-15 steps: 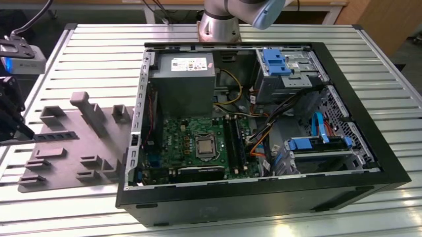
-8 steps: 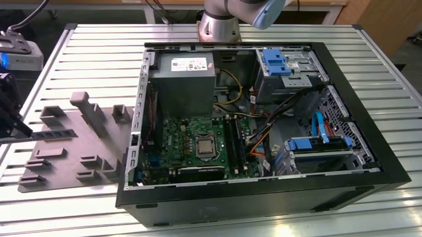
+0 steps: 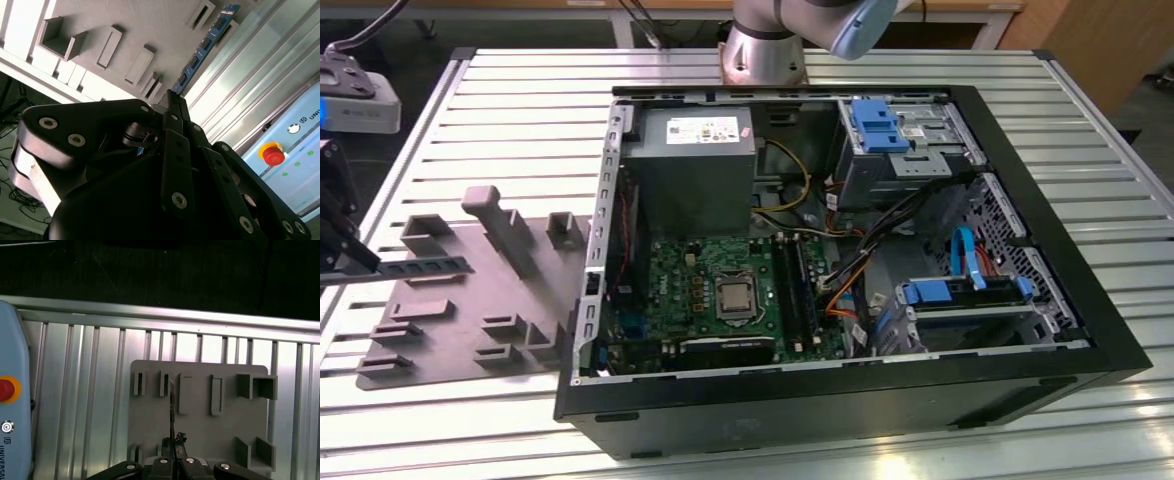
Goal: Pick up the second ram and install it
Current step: 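Pick up the second ram and move it above second insertion slot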
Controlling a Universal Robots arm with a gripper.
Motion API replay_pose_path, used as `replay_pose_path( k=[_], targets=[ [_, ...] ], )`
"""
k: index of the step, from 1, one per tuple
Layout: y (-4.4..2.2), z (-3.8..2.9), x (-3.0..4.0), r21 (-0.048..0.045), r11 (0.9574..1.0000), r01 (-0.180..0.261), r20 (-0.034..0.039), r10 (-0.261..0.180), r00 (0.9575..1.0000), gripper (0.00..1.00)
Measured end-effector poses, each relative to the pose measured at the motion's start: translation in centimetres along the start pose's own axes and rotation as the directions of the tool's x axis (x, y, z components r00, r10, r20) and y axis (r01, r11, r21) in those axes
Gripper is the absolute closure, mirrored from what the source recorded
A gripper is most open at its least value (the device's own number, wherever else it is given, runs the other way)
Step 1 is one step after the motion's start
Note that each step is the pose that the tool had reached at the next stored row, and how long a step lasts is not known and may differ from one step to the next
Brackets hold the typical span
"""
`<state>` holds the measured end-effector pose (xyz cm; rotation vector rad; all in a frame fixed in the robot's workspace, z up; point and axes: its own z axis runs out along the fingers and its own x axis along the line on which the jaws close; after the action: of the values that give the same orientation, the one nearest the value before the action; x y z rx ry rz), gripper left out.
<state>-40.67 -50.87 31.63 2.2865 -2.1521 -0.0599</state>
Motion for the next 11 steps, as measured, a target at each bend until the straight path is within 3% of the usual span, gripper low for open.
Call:
replay_pose_path(
  k=[11],
  targets=[
    [0.03,-1.04,-0.02,0.0024,1.0000,0.000,0.0055,0.000,1.0000,0.88]
  ],
)
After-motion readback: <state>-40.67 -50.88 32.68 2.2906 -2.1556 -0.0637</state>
